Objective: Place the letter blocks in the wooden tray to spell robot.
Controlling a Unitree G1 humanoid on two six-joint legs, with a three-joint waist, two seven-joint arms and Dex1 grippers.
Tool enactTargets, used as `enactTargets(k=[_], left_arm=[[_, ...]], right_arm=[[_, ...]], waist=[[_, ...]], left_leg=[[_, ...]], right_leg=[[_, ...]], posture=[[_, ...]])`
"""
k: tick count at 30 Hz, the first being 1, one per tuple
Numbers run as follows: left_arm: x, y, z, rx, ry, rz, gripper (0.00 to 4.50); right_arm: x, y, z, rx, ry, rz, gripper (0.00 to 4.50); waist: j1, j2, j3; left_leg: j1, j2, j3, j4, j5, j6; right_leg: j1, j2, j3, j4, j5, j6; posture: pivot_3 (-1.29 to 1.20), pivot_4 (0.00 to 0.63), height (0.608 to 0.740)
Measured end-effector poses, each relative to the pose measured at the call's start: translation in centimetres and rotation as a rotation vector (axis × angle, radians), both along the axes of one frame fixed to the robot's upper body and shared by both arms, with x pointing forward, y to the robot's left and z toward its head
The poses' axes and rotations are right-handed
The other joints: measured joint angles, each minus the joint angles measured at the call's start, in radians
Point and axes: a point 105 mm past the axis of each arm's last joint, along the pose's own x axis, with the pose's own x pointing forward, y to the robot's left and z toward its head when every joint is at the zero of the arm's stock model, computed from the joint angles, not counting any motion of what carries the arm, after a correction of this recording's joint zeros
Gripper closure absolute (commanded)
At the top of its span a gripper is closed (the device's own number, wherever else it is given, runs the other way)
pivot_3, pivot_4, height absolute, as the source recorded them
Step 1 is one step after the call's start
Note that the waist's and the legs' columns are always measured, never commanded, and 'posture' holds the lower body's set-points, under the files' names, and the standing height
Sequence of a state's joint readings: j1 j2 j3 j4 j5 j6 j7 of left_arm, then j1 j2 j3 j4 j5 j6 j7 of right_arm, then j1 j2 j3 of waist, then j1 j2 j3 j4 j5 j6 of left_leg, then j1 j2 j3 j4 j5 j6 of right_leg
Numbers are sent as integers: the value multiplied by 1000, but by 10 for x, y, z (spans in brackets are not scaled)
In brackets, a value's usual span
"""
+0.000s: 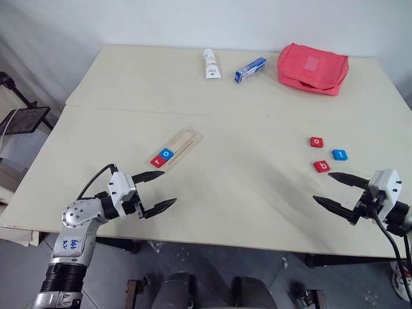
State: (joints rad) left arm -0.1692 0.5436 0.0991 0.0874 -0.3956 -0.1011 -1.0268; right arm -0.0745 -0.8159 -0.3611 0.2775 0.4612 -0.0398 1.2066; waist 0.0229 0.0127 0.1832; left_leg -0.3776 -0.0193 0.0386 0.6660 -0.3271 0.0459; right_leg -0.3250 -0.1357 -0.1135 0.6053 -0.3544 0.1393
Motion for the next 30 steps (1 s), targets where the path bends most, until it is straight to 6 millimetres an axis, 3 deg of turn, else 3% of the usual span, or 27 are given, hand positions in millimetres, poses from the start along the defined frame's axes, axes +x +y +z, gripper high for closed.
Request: enactTargets(k=[10, 20, 23, 27, 30], left_arm=[[-1, 4, 5, 2, -3, 68, 0], [-21, 53, 3, 67, 119, 294, 0], [-10, 56, 11, 64, 122, 353, 0], [15, 53, 42, 90, 81, 449, 0], [29, 45, 47, 125, 143, 481, 0]], right_arm=[[9, -1, 6, 2, -19, -13, 6], [25, 2, 6, 4, -3, 13, 6], [34, 7, 9, 4, -3, 36, 6], [41, 18, 11, -9, -11, 83, 6], [41, 18, 6, -5, 13, 94, 6]], waist=[[-2, 0, 0], [-6, 0, 0], [0, 0, 0], [1, 0, 0], [0, 0, 0]], left_leg=[[0, 0, 0, 0, 0, 0], [1, 1, 0, 0, 0, 0], [1, 1, -1, 1, 0, 0], [1, 0, -2, 1, 0, 0], [1, 0, -2, 0, 0, 0]], right_leg=[[0, 0, 0, 1, 0, 0], [1, 0, 4, 0, 0, 0], [2, 0, 5, 0, 0, 0], [2, 0, 6, 1, 0, 0], [1, 0, 5, 1, 0, 0]], posture=[[0, 150, 740], [0, 150, 740], [0, 150, 740], [0, 150, 740], [0, 150, 740]])
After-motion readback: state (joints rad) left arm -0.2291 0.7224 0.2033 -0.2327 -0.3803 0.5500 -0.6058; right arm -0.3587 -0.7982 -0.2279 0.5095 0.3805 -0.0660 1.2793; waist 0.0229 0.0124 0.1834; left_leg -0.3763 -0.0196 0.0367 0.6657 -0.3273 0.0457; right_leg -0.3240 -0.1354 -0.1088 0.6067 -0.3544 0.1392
